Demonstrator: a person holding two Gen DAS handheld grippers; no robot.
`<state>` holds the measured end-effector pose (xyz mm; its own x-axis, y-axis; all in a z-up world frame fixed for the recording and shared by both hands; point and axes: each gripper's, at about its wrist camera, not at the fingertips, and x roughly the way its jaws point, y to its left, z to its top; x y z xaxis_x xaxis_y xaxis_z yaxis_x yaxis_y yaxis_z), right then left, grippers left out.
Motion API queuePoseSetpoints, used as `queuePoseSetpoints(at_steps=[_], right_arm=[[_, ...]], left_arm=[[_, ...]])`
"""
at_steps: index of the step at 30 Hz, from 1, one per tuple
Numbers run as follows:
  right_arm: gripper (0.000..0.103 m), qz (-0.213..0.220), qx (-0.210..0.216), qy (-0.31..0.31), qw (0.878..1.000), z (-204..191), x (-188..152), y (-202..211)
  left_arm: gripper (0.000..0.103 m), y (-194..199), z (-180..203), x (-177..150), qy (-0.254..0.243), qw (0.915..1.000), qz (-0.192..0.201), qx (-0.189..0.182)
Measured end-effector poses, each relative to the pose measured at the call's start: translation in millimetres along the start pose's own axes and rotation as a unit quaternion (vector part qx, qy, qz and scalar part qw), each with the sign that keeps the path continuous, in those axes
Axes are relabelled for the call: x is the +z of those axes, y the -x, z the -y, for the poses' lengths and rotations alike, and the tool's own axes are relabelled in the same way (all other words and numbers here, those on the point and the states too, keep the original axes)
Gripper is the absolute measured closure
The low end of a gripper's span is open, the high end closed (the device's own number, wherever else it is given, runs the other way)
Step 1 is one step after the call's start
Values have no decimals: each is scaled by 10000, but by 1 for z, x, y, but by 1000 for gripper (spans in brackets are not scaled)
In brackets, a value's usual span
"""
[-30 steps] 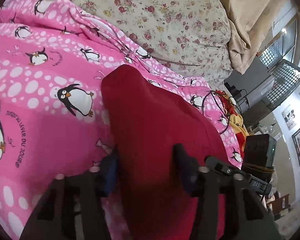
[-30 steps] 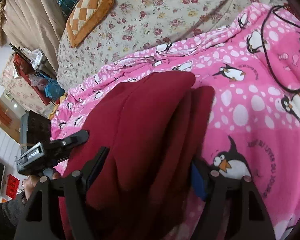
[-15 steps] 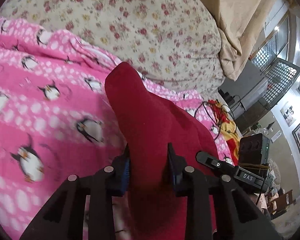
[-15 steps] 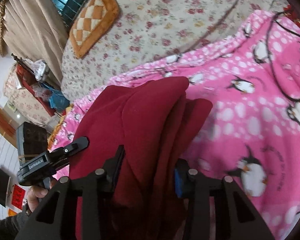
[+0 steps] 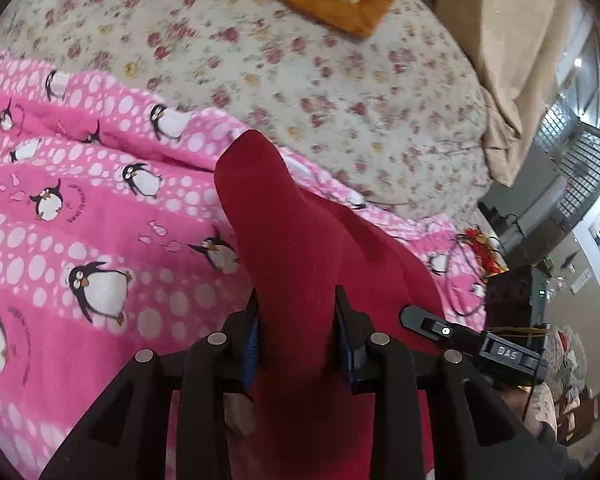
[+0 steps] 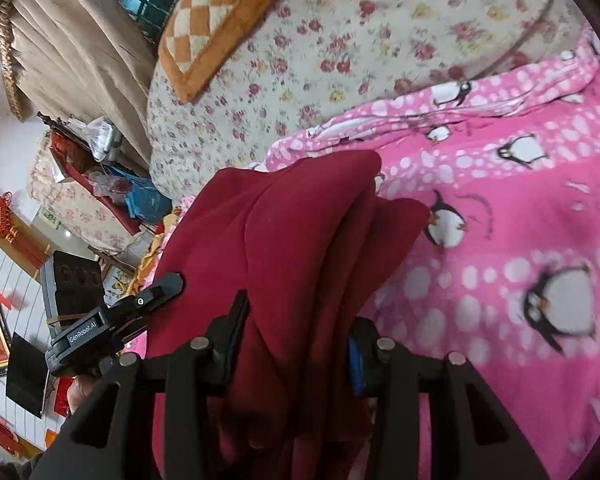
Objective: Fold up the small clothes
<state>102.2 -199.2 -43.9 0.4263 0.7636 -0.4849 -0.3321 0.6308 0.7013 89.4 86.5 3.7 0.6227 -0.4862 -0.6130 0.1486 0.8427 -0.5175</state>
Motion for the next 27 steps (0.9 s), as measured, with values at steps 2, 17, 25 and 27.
queuePoseSetpoints(at_steps=[2, 17, 25, 27], right_arm=[[61, -22, -107, -16, 9999, 4, 3, -11], [50, -12, -741, -354, 9966, 2, -7, 15], [69, 83, -1785, 2662, 9472, -100, -17, 6], [76, -477, -2171, 2300, 9475, -72, -16, -24]], left_arm=[[78, -17, -13, -1, 105, 9998, -154, 28], [65, 34, 4, -10, -78, 9986, 517, -19], [70, 6, 24, -59, -322, 9982, -232, 443], [70, -2, 30, -64, -611, 9960, -286, 580]])
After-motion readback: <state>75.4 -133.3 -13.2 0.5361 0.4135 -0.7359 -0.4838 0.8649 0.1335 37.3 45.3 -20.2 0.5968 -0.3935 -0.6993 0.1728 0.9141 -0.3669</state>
